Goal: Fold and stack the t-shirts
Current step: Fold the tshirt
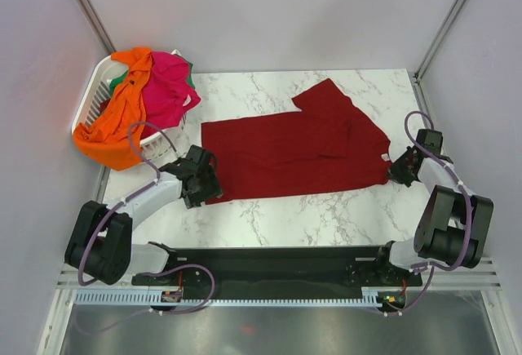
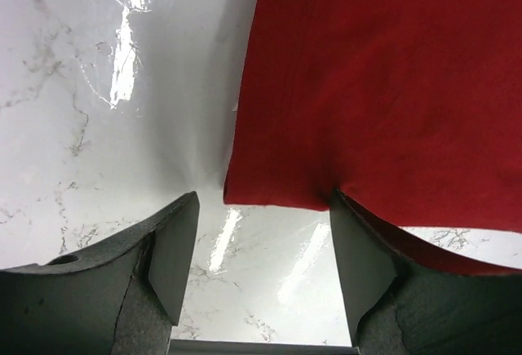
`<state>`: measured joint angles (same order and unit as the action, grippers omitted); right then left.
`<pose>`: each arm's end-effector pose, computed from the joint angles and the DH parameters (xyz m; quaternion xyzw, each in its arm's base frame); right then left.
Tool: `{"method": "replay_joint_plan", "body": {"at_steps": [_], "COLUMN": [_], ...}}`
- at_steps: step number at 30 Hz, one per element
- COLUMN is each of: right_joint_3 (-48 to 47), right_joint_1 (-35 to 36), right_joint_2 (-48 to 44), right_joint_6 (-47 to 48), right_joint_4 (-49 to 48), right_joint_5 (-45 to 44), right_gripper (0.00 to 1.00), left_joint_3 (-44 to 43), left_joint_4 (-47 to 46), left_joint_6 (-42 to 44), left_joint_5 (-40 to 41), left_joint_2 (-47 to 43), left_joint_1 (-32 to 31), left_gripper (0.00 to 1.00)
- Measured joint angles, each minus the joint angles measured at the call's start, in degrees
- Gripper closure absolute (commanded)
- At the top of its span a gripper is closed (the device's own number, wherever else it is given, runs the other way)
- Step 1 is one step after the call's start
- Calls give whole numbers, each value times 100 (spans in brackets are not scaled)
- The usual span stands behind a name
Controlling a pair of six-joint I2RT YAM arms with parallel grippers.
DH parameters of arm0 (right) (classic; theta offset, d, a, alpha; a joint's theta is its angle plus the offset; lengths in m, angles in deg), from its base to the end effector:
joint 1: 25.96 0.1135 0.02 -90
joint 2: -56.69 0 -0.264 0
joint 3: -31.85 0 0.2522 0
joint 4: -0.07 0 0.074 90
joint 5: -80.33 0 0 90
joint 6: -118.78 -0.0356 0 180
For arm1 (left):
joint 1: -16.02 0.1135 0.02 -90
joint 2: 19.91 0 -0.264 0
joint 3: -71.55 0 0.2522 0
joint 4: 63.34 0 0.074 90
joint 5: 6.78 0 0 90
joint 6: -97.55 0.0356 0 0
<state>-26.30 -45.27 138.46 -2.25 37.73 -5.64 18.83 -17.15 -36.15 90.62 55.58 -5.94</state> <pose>0.2518 -0.0856 0.1777 0.4039 0.8799 0.0592 0.2431 0.2110 -0.0801 0.1695 -0.1966 0.9613 -0.0455 0.1875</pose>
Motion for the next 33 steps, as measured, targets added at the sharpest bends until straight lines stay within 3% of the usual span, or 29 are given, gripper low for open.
{"method": "replay_joint_plan", "body": {"at_steps": [3, 5, 6, 9, 10, 11, 21, 31, 32, 33], "right_joint_3": [0, 0, 0, 0, 0, 0, 0, 155, 208, 262], "right_joint_1": [0, 0, 0, 0, 0, 0, 0, 2, 2, 2], "right_joint_2": [50, 79, 81, 81, 85, 85, 52, -791, -901, -1010], "right_joint_6": [7, 20, 22, 26, 26, 26, 26, -98, -120, -142], "right_joint_4": [-52, -68, -74, -83, -83, -85, -48, 238, 275, 326], "right_joint_5": [120, 177, 199, 251, 267, 275, 321, 181, 151, 127], "right_gripper": [100, 100, 100, 100, 100, 100, 100, 100, 97, 87], "left_joint_3": [-4, -4, -31, -52, -79, -109, -525, -656, -645, -632], "left_joint_4": [-17, -55, -35, -94, -155, -197, 254, 964, 1012, 1078], "left_joint_6": [-105, -162, -177, -210, -214, -212, 39, 116, 114, 114], "left_joint_5": [15, 50, 114, 149, 146, 153, 590, 737, 734, 732], "left_joint_2": [101, 240, 302, 382, 420, 452, -81, -968, -968, -962], "left_joint_1": [-111, -111, -116, -116, -122, -133, -138, -127, -127, -127], "left_gripper": [35, 46, 66, 85, 95, 98, 98, 98, 97, 96]}}
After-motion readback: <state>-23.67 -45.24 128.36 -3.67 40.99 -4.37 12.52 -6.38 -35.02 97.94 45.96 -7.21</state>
